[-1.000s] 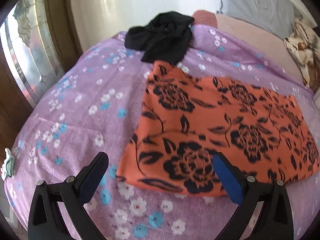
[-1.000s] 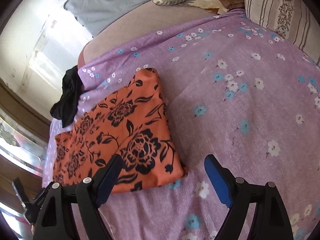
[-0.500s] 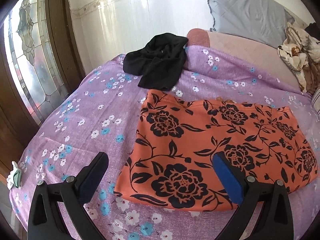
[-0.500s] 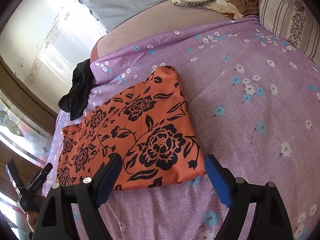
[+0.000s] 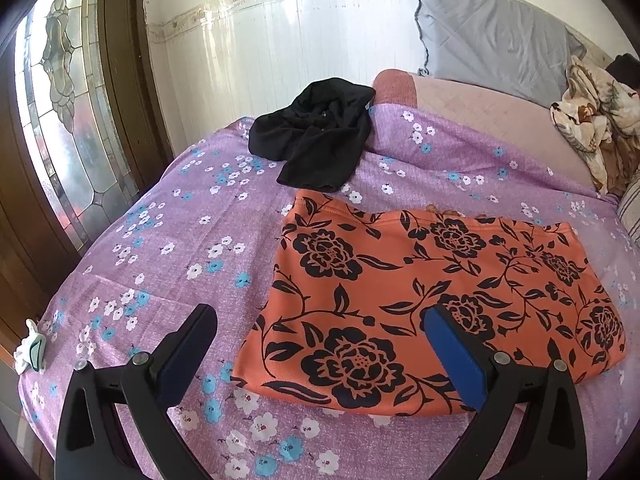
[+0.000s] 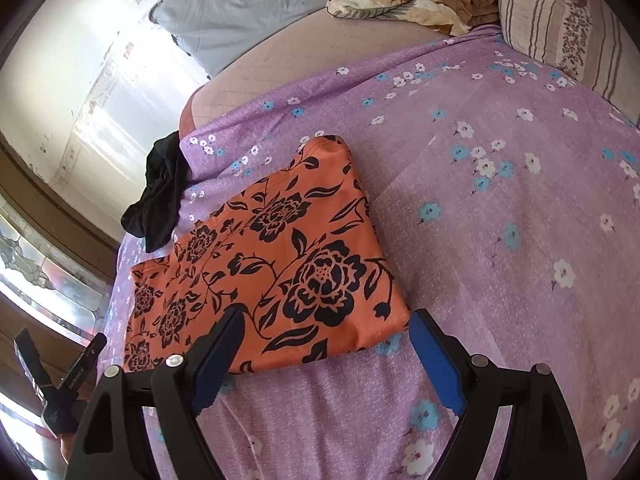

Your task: Fold small clothes

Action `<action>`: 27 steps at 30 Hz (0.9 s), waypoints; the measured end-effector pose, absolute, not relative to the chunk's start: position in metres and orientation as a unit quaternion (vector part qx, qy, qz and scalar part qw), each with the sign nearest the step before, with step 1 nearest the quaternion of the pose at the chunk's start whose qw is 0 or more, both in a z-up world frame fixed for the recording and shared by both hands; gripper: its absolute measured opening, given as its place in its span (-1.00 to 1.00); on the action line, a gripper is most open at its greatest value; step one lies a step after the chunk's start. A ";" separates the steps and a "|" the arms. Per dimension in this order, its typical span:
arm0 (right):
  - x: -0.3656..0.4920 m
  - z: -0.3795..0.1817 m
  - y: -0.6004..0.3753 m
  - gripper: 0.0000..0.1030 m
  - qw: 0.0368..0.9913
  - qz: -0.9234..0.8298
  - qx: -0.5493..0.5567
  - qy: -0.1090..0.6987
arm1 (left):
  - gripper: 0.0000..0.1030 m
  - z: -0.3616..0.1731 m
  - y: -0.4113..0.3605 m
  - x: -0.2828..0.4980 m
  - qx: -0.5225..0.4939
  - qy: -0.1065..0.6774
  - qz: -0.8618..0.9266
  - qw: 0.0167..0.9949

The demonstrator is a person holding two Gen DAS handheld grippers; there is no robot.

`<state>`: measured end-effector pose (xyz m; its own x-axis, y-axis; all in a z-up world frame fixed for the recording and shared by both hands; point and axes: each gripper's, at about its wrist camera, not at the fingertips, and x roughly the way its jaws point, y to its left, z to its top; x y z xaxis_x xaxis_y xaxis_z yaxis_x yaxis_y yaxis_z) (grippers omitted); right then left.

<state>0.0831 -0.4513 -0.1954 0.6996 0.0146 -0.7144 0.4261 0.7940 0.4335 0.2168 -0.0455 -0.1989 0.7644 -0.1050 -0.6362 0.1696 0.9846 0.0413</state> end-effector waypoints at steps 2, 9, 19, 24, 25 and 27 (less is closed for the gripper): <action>0.082 -0.195 -0.449 0.67 0.872 -0.115 0.301 0.368 | 1.00 -0.198 -0.045 0.214 0.049 0.333 -0.073 0.939; 0.083 -0.195 -0.444 0.67 0.873 -0.109 0.302 0.367 | 1.00 -0.198 -0.045 0.214 0.047 0.333 -0.068 0.939; 0.086 -0.196 -0.446 0.67 0.874 -0.104 0.302 0.367 | 1.00 -0.199 -0.056 0.216 0.055 0.332 -0.074 0.939; 0.086 -0.196 -0.447 0.67 0.875 -0.101 0.300 0.367 | 1.00 -0.201 -0.064 0.215 0.063 0.332 -0.076 0.938; 0.087 -0.196 -0.447 0.67 0.875 -0.100 0.299 0.367 | 1.00 -0.201 -0.065 0.215 0.065 0.332 -0.077 0.938; 0.087 -0.196 -0.447 0.67 0.875 -0.099 0.297 0.368 | 1.00 -0.202 -0.068 0.215 0.069 0.331 -0.079 0.938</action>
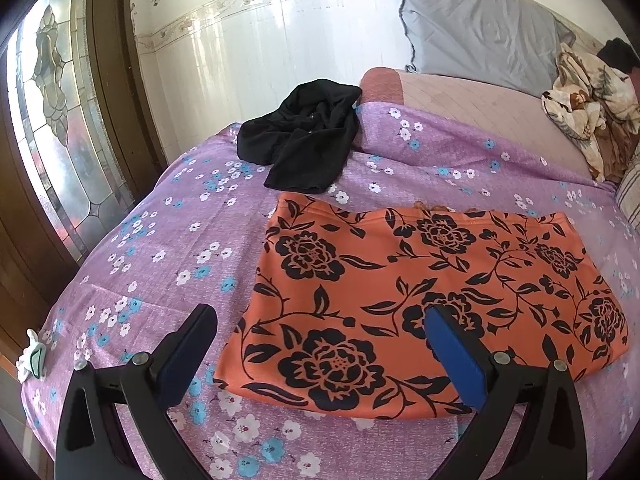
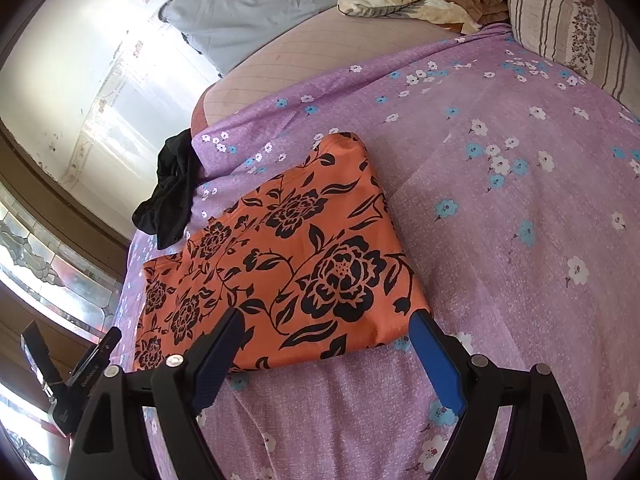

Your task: Fold small clothes

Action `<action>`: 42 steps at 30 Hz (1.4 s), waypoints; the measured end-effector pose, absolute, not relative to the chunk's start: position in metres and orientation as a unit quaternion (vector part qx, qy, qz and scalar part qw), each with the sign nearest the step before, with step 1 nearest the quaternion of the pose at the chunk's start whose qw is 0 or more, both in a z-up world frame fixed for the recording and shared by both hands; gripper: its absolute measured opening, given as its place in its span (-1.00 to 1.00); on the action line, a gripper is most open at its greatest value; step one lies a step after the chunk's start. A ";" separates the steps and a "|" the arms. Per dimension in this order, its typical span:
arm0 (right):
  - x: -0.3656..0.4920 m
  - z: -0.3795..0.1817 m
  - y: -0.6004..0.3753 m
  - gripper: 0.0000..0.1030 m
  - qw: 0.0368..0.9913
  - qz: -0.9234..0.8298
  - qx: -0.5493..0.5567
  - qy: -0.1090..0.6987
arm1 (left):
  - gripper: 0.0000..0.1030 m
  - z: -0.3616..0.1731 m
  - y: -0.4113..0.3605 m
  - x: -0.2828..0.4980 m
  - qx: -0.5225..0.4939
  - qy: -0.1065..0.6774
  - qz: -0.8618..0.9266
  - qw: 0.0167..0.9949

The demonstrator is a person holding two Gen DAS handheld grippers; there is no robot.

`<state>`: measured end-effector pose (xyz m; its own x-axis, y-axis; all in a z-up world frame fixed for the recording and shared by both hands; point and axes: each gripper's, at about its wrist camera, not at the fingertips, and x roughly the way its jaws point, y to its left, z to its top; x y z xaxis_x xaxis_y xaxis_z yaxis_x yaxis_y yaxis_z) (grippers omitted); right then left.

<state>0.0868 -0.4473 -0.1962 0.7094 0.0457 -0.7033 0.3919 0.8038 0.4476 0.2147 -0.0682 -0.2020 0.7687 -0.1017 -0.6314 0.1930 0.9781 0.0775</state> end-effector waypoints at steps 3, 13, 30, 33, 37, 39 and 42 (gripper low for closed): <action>0.088 -0.197 -0.448 0.67 0.875 -0.097 0.296 0.371 | 1.00 -0.203 -0.071 0.214 0.071 0.331 -0.079 0.938; 0.092 -0.198 -0.443 0.67 0.875 -0.085 0.295 0.374 | 1.00 -0.205 -0.078 0.214 0.077 0.332 -0.083 0.936; 0.106 -0.205 -0.415 0.67 0.874 -0.075 0.290 0.383 | 1.00 -0.199 -0.064 0.211 0.060 0.331 -0.086 0.938; 0.108 -0.207 -0.410 0.67 0.874 -0.072 0.286 0.386 | 1.00 -0.199 -0.063 0.211 0.059 0.331 -0.085 0.938; 0.109 -0.208 -0.408 0.67 0.874 -0.070 0.283 0.389 | 1.00 -0.201 -0.059 0.211 0.060 0.334 -0.082 0.937; 0.109 -0.209 -0.407 0.67 0.873 -0.070 0.283 0.390 | 1.00 -0.202 -0.058 0.211 0.059 0.335 -0.081 0.937; 0.108 -0.208 -0.408 0.67 0.874 -0.071 0.285 0.389 | 1.00 -0.203 -0.059 0.210 0.062 0.335 -0.079 0.937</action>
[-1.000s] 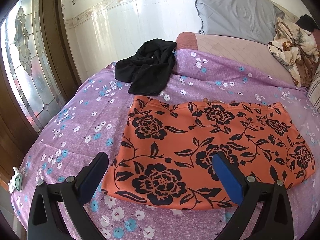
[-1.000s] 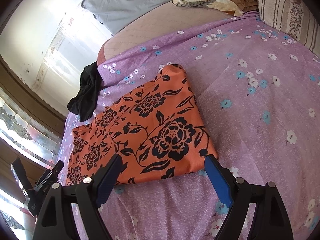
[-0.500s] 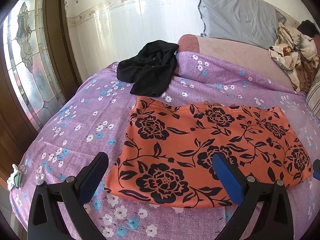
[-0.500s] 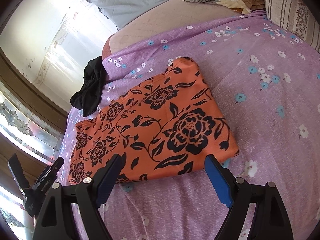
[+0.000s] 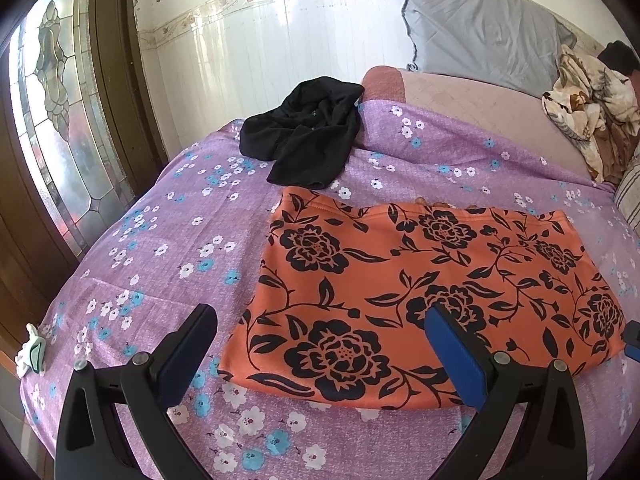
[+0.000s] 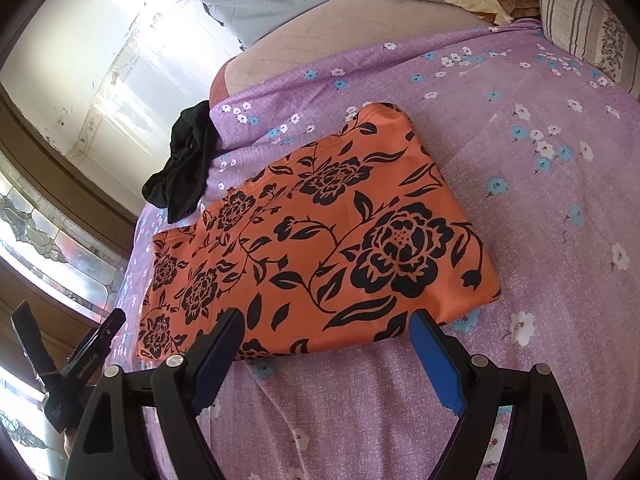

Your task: Fold small clothes

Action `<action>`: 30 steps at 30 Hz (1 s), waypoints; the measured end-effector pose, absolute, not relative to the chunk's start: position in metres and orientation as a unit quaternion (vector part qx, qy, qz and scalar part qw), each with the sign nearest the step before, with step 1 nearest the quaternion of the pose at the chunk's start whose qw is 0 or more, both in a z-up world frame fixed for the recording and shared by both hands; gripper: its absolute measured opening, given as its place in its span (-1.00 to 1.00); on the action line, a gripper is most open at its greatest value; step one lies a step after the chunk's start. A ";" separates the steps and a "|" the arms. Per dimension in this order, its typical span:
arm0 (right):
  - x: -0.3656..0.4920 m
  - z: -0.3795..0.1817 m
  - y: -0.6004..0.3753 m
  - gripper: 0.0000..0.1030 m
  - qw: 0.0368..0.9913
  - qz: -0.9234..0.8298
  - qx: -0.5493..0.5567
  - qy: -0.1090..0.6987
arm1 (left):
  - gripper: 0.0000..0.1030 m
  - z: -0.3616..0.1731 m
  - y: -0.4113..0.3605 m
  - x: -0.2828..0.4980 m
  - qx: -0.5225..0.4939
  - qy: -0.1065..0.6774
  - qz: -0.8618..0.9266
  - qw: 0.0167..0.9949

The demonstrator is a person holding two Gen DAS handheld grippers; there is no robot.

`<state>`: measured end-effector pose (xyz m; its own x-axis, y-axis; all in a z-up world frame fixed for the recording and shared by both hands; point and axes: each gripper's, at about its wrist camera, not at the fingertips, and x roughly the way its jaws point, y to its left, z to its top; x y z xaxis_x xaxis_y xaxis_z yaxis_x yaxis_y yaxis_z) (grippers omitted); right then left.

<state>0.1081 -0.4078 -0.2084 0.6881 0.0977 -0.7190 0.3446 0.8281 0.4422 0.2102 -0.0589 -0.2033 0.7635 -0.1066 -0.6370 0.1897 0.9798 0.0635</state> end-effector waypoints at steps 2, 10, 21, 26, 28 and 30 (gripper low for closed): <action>0.108 -0.208 -0.408 0.67 0.874 -0.070 0.285 0.388 | 1.00 -0.204 -0.060 0.210 0.064 0.334 -0.079 0.937; 0.108 -0.209 -0.408 0.67 0.873 -0.068 0.287 0.390 | 1.00 -0.205 -0.062 0.214 0.062 0.338 -0.080 0.936; 0.110 -0.205 -0.405 0.67 0.878 -0.061 0.279 0.385 | 1.00 -0.205 -0.062 0.213 0.065 0.337 -0.081 0.936; 0.106 -0.207 -0.413 0.67 0.873 -0.069 0.293 0.384 | 1.00 -0.207 -0.060 0.212 0.066 0.340 -0.081 0.935; 0.105 -0.209 -0.417 0.67 0.870 -0.074 0.298 0.387 | 1.00 -0.208 -0.059 0.213 0.063 0.343 -0.080 0.934; 0.104 -0.211 -0.421 0.67 0.866 -0.079 0.301 0.391 | 1.00 -0.209 -0.059 0.214 0.060 0.348 -0.079 0.932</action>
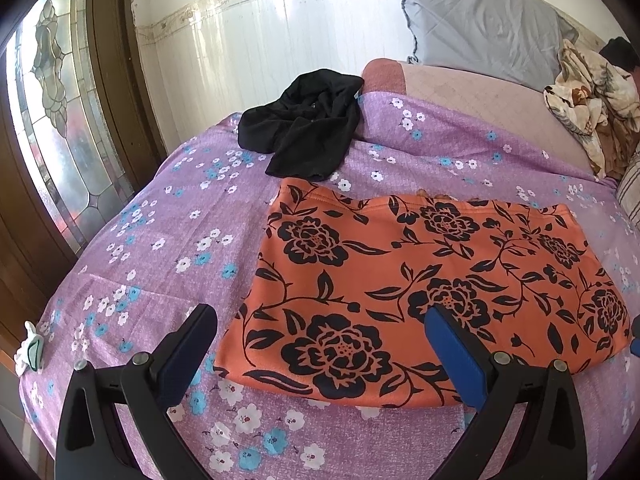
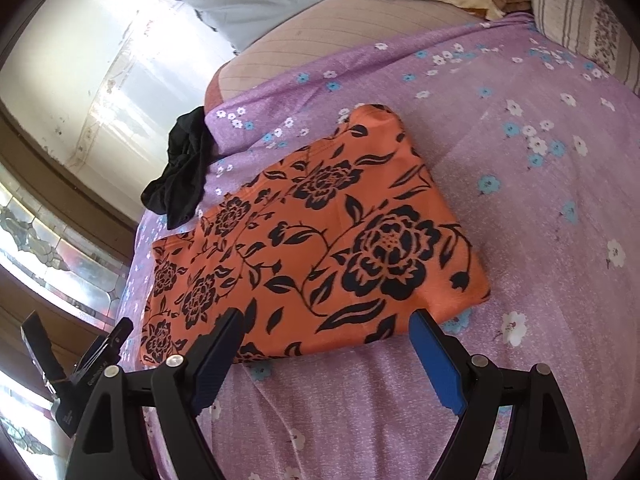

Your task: Fold small clothes

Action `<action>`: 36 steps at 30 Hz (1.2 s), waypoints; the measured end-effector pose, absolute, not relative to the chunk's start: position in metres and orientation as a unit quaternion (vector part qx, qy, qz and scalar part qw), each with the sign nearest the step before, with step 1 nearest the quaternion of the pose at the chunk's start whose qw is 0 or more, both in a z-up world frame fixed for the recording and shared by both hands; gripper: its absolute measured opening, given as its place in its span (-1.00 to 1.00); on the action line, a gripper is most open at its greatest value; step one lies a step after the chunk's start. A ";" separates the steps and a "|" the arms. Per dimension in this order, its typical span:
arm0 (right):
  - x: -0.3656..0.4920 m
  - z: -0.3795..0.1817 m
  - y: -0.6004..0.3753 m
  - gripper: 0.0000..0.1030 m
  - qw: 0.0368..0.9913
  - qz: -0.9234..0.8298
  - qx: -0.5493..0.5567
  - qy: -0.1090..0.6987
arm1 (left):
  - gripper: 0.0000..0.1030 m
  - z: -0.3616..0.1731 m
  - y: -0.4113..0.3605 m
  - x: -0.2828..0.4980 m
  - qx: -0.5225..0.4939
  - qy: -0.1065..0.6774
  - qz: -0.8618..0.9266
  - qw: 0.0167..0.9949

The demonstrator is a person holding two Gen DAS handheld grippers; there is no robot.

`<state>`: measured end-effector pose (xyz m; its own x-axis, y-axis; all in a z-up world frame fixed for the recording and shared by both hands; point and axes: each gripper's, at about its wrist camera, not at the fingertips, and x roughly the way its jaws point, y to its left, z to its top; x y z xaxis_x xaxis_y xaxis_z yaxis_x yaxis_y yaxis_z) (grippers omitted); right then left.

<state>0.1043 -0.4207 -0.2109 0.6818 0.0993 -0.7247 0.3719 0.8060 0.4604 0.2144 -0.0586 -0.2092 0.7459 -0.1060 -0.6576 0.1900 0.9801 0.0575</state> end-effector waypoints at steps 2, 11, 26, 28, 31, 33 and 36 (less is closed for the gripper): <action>0.104 -0.214 -0.424 0.67 0.861 -0.081 0.308 0.396 | 1.00 -0.211 -0.059 0.215 0.060 0.351 -0.080 0.931; 0.096 -0.223 -0.447 0.67 0.840 -0.090 0.359 0.396 | 1.00 -0.236 -0.029 0.231 -0.033 0.470 -0.101 0.876; 0.100 -0.265 -0.466 0.67 0.755 -0.055 0.524 0.390 | 0.22 -0.280 -0.013 0.256 -0.184 0.561 -0.127 0.797; 0.103 -0.274 -0.465 0.67 0.742 -0.055 0.542 0.390 | 0.36 -0.281 -0.013 0.263 -0.196 0.560 -0.123 0.796; 0.106 -0.280 -0.469 0.68 0.736 -0.061 0.566 0.366 | 0.53 -0.282 -0.014 0.269 -0.237 0.551 -0.122 0.791; 0.109 -0.282 -0.473 0.68 0.737 -0.065 0.577 0.346 | 0.53 -0.283 -0.013 0.273 -0.259 0.540 -0.113 0.793; 0.116 -0.285 -0.480 0.68 0.742 -0.079 0.591 0.308 | 0.53 -0.281 -0.011 0.272 -0.279 0.523 -0.108 0.798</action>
<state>0.1162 -0.4803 -0.2852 0.7974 0.2472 -0.5504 0.4811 0.2900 0.8273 0.2715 -0.0114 -0.2815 0.4304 -0.4643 -0.7740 -0.1194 0.8207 -0.5587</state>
